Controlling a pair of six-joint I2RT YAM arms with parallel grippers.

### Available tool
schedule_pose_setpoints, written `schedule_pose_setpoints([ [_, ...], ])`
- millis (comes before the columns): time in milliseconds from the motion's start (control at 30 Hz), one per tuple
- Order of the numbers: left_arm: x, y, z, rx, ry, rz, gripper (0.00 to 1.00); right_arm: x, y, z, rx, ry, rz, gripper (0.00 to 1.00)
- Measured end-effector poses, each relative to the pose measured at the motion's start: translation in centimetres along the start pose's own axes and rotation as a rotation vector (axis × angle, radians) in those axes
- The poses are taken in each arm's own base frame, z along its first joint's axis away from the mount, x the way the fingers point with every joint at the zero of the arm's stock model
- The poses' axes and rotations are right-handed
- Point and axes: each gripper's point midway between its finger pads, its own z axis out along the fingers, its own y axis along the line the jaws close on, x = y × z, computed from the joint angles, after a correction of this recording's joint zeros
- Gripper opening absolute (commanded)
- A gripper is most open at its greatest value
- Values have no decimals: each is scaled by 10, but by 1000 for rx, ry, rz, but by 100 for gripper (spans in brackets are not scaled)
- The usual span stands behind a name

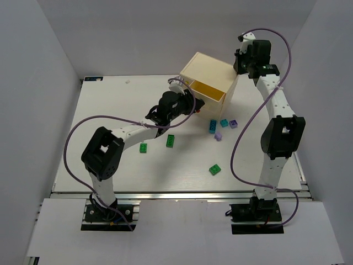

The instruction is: Sort the legos into containers by color

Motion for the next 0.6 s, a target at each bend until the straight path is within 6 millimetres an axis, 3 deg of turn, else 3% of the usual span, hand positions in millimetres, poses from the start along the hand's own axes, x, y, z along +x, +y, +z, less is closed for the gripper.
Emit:
schedule_pose_setpoints([
  [267,2,-1,-23,1,3,0,16,0,0,1,7,3,-1,10],
  [300,3,-1,-24,2,3,0,17,0,0,1,8,3,-1,11],
  [333,3,-1,-24,1,4,0,26,0,0,1,8,3,-2,14],
  [433,4,-1,-24,4,7,1,41,0,4,1,-9,2,2,43],
  [467,4,-2,-24,8,10,4,51,0,6,1,-23,0,0,54],
  [533,5,-5,-24,21,19,7,56,0,12,1,-50,-9,-6,63],
  [600,3,-10,-24,38,22,7,60,0,17,-1,-82,-24,-15,67],
])
